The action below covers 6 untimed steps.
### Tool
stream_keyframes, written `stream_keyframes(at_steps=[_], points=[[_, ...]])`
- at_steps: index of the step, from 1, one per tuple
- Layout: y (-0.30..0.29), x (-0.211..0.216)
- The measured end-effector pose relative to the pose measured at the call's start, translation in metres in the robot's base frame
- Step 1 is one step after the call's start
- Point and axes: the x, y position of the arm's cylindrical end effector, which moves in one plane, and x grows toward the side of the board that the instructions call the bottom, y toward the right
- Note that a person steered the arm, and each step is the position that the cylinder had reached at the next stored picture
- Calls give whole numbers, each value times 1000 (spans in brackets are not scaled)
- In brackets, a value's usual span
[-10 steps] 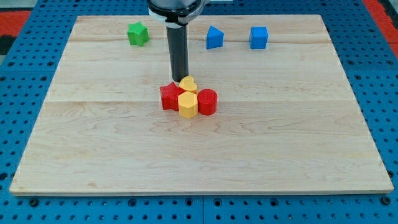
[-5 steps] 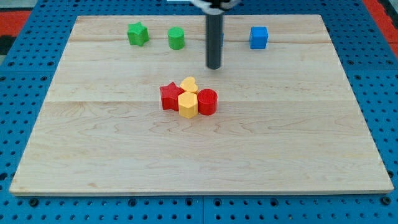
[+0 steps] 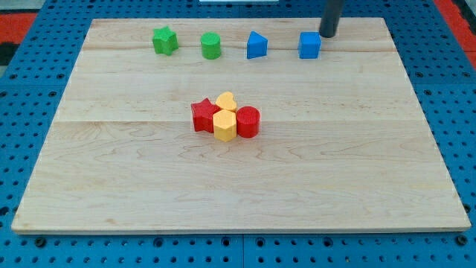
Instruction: Slide blue cube towards center
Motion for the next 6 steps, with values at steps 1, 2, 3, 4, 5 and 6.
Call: stream_keyframes(at_steps=[1, 2, 3, 4, 5, 6], points=[[-16, 19], [-20, 33], [-25, 39], [-38, 47], [-57, 56], [-60, 74]])
